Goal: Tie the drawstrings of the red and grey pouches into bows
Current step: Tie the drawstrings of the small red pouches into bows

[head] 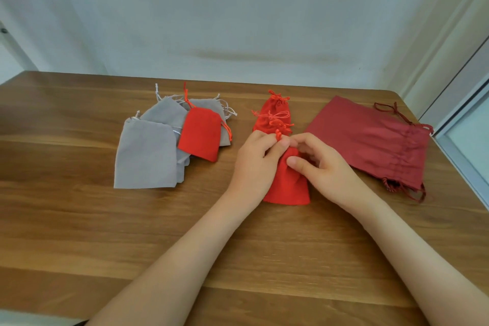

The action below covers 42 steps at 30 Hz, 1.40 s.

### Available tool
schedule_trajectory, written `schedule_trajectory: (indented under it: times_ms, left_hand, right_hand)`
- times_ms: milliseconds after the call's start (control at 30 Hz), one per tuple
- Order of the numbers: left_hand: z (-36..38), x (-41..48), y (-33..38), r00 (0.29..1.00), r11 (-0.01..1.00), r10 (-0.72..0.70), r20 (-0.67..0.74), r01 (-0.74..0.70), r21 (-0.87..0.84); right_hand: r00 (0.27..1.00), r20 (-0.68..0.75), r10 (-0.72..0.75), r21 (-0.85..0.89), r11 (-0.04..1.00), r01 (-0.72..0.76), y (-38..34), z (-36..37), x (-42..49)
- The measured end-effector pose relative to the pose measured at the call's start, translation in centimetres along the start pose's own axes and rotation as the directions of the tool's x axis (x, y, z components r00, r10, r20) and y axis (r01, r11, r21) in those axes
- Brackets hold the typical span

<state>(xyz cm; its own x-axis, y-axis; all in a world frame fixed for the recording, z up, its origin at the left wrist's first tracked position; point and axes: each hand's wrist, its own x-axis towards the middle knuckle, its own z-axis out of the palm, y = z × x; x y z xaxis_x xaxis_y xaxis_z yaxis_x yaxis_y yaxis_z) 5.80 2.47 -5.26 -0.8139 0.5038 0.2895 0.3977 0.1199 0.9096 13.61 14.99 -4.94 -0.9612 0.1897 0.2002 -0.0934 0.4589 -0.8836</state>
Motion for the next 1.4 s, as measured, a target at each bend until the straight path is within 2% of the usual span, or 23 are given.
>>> schedule_trajectory:
  times_ms: [100,200,233,267,367,433,500,600,700,800,900,967,1100,1233,1400]
  left_hand:
    - [0.3,-0.4,0.7,0.991,0.95,-0.123,0.043,0.13,-0.285]
    - [0.5,-0.6,1.4,0.964,0.78,-0.217,0.156,0.267,-0.565]
    - [0.4,-0.5,1.5,0.958,0.746,-0.234,0.165,0.286,-0.602]
    - [0.4,-0.4,1.6,0.955,0.744,-0.248,0.161,0.294,-0.6]
    - [0.4,-0.4,1.1,0.958,0.826,-0.263,0.111,0.283,-0.488]
    - [0.4,-0.3,0.8,0.963,0.86,-0.257,0.08,0.266,-0.435]
    - [0.4,-0.3,0.6,0.978,0.928,-0.205,0.039,0.206,-0.31]
    - [0.5,-0.5,0.7,0.99,0.977,-0.138,0.031,0.141,-0.16]
    - [0.7,-0.7,0.9,0.996,0.994,-0.087,0.027,0.089,-0.068]
    - [0.8,-0.7,1.0,0.99,0.986,-0.141,-0.019,0.139,-0.094]
    - [1.0,-0.7,0.6,0.981,0.974,-0.193,-0.016,0.189,-0.127]
    - [1.1,-0.7,0.2,0.98,0.97,-0.199,-0.003,0.197,-0.143]
    - [1.2,-0.5,-0.4,0.981,0.97,-0.192,-0.018,0.187,-0.156]
    - [1.3,-0.4,-0.7,0.98,0.972,-0.196,-0.033,0.19,-0.142]
    - [1.1,-0.5,-0.5,0.986,0.982,-0.169,0.004,0.169,-0.082]
  right_hand:
    - [0.998,-0.062,0.018,-0.054,0.998,-0.021,-0.1,-0.1,0.2]
    - [0.992,-0.118,0.045,-0.138,0.989,-0.061,-0.1,-0.1,0.1]
    - [0.99,-0.128,0.055,-0.193,0.978,-0.079,-0.1,-0.2,0.1]
    - [0.991,-0.119,0.058,-0.25,0.964,-0.086,-0.2,-0.4,0.0]
    - [0.997,-0.028,0.066,-0.336,0.939,-0.071,-0.3,-1.4,-0.1]
    - [0.996,-0.004,0.084,-0.284,0.955,-0.081,-0.5,-2.2,-0.4]
    - [0.993,-0.004,0.114,-0.231,0.966,-0.112,-0.5,-3.0,-0.5]
    - [0.984,-0.067,0.164,-0.224,0.959,-0.175,-0.3,-3.4,-0.3]
    - [0.956,-0.158,0.247,-0.083,0.961,-0.262,-0.3,-2.6,0.0]
    - [0.931,-0.192,0.311,0.181,0.943,-0.278,-0.7,-1.8,0.3]
    - [0.934,-0.136,0.331,0.376,0.889,-0.261,-1.1,-1.4,0.3]
    - [0.954,-0.074,0.29,0.415,0.879,-0.235,-1.2,-1.1,0.3]
    - [0.98,-0.033,0.195,0.349,0.921,-0.172,-1.1,-0.6,-0.1]
    - [0.995,-0.057,0.078,0.085,0.994,-0.073,-0.9,-0.2,-0.2]
    - [0.998,-0.067,-0.008,-0.069,0.998,0.004,-0.9,-0.1,-0.3]
